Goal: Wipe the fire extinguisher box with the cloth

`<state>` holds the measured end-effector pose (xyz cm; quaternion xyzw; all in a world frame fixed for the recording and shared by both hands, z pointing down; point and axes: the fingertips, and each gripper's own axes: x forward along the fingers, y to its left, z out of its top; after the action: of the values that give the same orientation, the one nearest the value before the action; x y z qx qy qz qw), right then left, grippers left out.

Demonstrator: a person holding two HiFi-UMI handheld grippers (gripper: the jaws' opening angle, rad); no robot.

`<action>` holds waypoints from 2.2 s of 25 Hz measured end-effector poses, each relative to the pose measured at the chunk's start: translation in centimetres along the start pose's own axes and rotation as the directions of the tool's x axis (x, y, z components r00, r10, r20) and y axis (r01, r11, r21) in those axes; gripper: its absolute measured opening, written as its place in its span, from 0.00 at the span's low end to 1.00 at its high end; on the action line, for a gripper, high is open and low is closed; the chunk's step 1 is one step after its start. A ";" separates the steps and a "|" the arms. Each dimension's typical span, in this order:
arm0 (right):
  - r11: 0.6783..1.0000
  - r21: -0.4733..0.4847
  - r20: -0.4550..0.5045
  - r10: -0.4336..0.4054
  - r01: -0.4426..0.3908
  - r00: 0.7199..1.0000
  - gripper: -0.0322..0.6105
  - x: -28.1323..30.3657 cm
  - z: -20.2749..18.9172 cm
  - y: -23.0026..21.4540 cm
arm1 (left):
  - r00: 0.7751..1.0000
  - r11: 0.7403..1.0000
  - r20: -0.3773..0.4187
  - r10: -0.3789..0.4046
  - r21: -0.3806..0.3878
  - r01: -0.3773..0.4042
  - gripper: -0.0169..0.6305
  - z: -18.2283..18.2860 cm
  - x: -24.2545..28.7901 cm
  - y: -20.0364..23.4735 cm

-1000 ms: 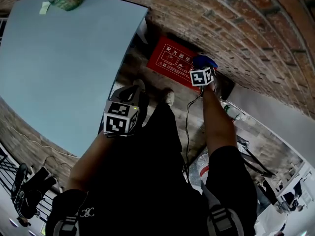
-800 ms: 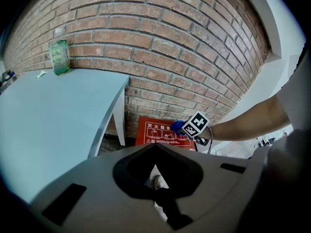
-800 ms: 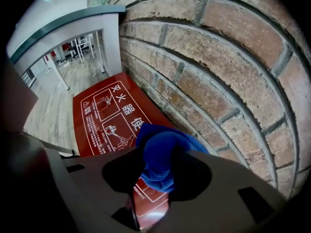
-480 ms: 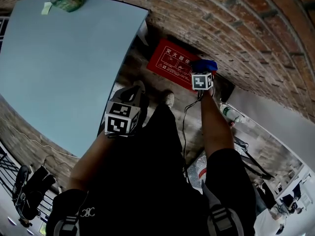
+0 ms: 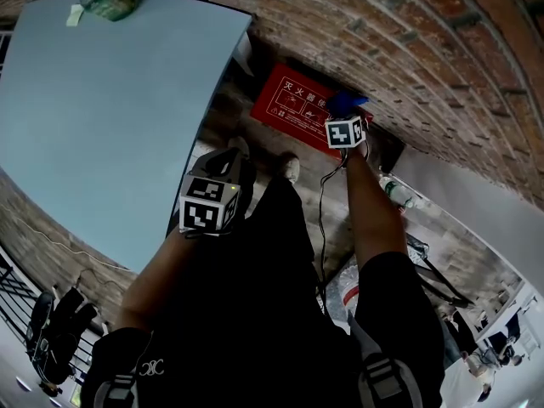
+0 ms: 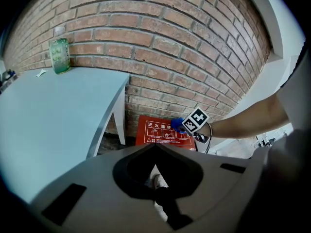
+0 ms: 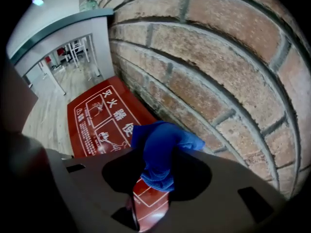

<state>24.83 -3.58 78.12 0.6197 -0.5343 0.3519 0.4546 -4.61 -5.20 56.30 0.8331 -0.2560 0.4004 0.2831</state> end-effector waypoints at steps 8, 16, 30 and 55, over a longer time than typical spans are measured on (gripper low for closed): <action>0.992 -0.088 0.036 0.097 -0.093 0.995 0.29 -0.9 1.3 6.6 | 1.000 1.000 0.013 -0.006 -0.003 0.006 0.03 0.4 -0.1 0.0; 0.971 -0.188 0.042 0.158 -0.148 0.986 0.29 -0.1 5.3 12.1 | 1.000 0.999 0.023 0.016 -0.033 -0.015 0.03 -0.1 -1.0 1.9; 0.914 -0.303 0.026 0.292 -0.270 0.956 0.29 0.4 12.3 21.8 | 0.997 0.990 0.030 0.069 -0.124 -0.065 0.03 -1.5 -2.6 6.6; 0.936 -0.200 0.036 0.302 -0.290 0.953 0.29 -1.6 3.3 18.4 | 0.999 1.000 0.021 0.028 -0.015 -0.027 0.03 -0.4 -1.8 1.7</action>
<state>6.30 -6.45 78.97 0.4967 -0.6676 0.3424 0.4363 -6.92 -5.78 55.55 0.8316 -0.2733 0.3935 0.2809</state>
